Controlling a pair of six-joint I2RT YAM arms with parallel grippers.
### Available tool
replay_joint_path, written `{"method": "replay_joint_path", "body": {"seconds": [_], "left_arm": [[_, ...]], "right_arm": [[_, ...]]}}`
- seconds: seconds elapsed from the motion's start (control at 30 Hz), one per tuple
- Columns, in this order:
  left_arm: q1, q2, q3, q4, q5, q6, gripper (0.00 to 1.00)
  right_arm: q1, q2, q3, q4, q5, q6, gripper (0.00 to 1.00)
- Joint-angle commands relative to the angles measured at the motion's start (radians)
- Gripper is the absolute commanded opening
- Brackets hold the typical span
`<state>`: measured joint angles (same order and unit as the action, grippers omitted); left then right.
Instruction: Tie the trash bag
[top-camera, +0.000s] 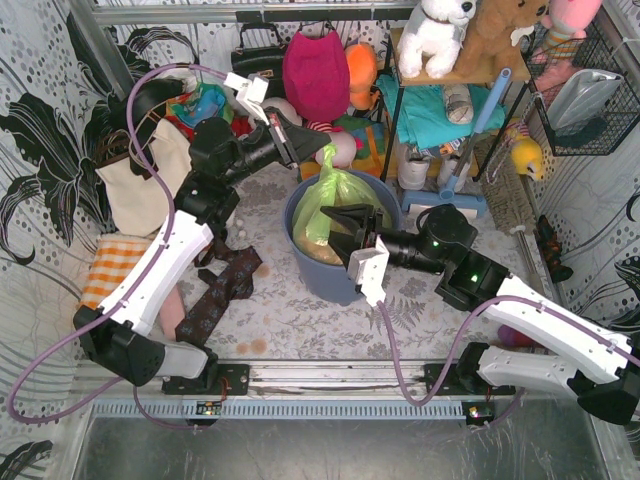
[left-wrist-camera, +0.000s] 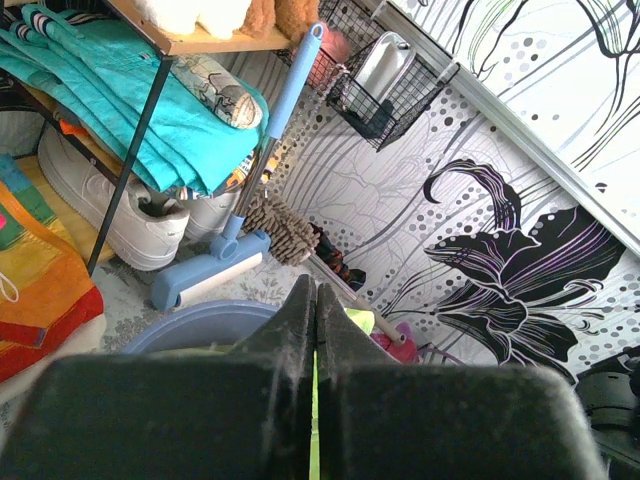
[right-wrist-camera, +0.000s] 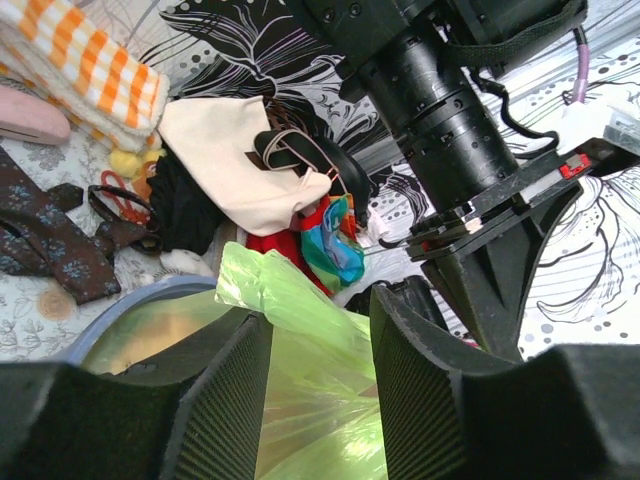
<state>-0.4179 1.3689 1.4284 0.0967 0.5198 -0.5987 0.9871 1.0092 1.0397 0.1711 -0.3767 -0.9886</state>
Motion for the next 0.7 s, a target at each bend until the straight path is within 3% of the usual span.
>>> {"method": "replay_joint_path", "body": {"seconds": [0.0,0.37,0.43,0.53,0.67], "left_arm": [[0.004,-0.035,0.02,0.054,0.023,-0.006,0.0],[0.004,-0.045,0.003,0.064,0.027,-0.016,0.0],[0.004,-0.047,0.001,0.065,0.027,-0.016,0.0],[0.004,-0.052,-0.004,0.06,0.024,-0.01,0.0],[0.006,-0.072,-0.022,0.055,0.002,0.006,0.03]], "right_arm": [[0.004,-0.002,0.035,-0.017,-0.052,0.009,0.44],[0.005,0.064,0.071,-0.025,-0.071,-0.018,0.39],[0.004,0.072,0.082,-0.038,-0.066,-0.031,0.31],[0.005,0.071,0.089,-0.049,-0.054,-0.031,0.04],[0.004,0.045,0.073,-0.045,-0.059,-0.001,0.0]]}}
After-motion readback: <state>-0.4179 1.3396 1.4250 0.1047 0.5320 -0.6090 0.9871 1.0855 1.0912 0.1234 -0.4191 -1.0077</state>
